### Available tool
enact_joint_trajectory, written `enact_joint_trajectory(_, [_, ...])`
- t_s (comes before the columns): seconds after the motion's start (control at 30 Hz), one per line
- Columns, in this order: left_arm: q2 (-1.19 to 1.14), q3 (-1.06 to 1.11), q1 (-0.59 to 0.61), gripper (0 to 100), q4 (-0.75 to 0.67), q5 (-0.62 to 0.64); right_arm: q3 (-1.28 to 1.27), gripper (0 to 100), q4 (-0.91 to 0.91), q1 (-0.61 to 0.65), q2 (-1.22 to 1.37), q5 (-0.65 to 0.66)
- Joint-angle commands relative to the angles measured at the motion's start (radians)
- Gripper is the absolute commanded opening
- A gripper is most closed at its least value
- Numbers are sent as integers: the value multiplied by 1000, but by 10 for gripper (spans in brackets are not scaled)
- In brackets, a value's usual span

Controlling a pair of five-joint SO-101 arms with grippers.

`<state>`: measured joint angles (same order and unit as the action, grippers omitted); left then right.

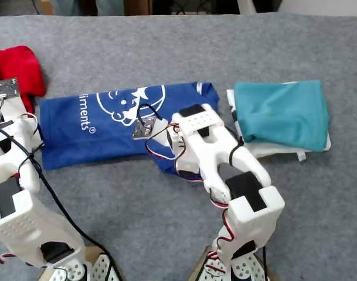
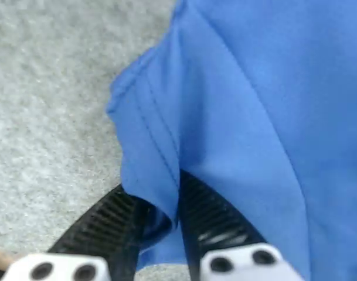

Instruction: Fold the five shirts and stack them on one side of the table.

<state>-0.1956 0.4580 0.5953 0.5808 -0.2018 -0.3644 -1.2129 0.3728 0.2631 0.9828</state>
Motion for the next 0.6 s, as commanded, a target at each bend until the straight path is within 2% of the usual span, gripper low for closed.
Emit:
enact_joint_trajectory(0.0, [6,-30,10,46,0,5,58,35,-6,-12,-4,0])
enact_joint_trajectory(0.3, [6,-30,10,46,0,5,206,16,-124,-44,1,3])
enact_joint_trajectory(0.43, [6,-30,10,46,0,5,193,19,-149,-48,2,5])
enact_joint_trajectory(0.5, [6,-30,10,46,0,5,160,48,-138,-41,2,3])
enact_joint_trajectory(0.57, [6,-30,10,46,0,5,117,126,-106,-29,2,-2])
